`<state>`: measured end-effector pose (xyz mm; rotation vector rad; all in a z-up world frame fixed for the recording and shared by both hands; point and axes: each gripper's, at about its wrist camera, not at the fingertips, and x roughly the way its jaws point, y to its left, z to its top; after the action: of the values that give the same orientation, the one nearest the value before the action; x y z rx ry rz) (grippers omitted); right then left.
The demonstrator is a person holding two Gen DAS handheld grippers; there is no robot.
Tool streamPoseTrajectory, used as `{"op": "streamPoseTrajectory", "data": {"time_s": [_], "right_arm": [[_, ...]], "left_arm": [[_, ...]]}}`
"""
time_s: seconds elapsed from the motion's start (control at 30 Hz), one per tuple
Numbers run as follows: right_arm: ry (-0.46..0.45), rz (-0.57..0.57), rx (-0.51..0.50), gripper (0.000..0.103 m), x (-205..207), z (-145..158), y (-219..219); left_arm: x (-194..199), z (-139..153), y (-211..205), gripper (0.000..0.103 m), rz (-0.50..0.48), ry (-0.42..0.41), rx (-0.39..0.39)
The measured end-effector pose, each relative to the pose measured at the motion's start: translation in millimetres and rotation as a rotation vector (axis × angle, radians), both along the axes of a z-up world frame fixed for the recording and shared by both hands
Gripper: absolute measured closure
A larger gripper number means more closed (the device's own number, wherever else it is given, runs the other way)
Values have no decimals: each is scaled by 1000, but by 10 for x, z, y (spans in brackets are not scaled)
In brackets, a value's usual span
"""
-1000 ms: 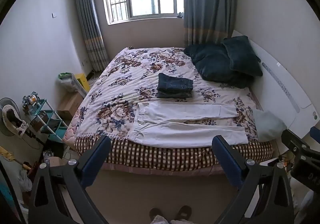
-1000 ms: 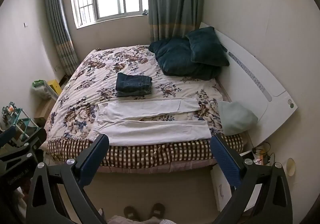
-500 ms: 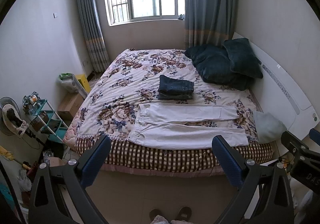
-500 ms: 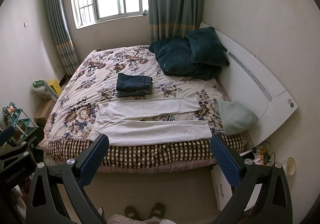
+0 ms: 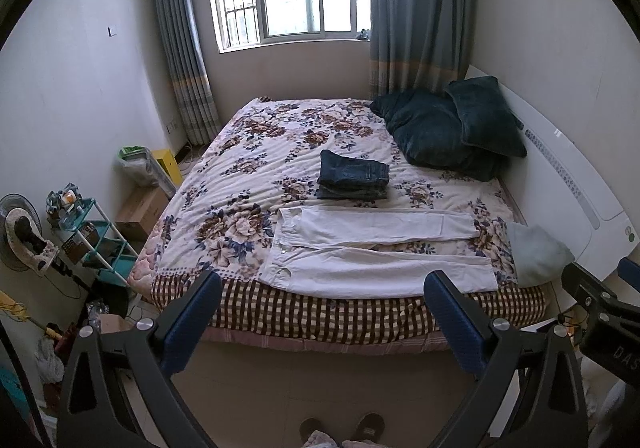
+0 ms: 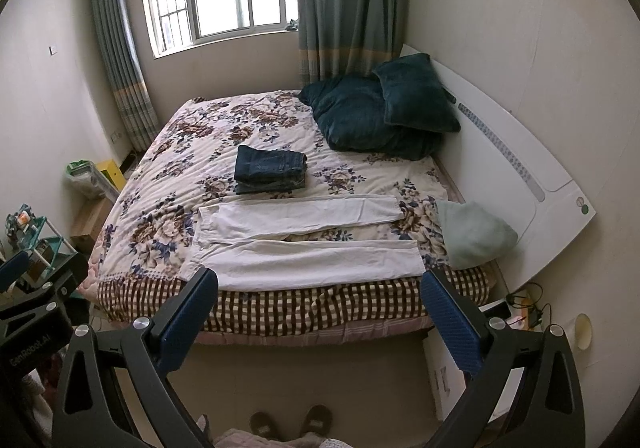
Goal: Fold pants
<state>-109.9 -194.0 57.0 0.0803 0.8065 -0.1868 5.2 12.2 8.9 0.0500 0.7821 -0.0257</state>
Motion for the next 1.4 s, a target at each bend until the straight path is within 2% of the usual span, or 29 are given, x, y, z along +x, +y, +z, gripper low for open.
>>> {"op": "streamPoseTrajectory", "data": {"time_s": [1.03, 1.27, 1.4], "right_arm": [[8, 12, 20, 0, -96, -51, 67], [29, 15, 28, 0, -126, -204, 58], [39, 11, 34, 0, -2, -271, -12]], "left_arm": [[-65, 13, 75, 0, 3, -3, 5], [-68, -49, 53, 0, 5, 14, 7], [39, -113, -27, 0, 24, 23, 2]]}}
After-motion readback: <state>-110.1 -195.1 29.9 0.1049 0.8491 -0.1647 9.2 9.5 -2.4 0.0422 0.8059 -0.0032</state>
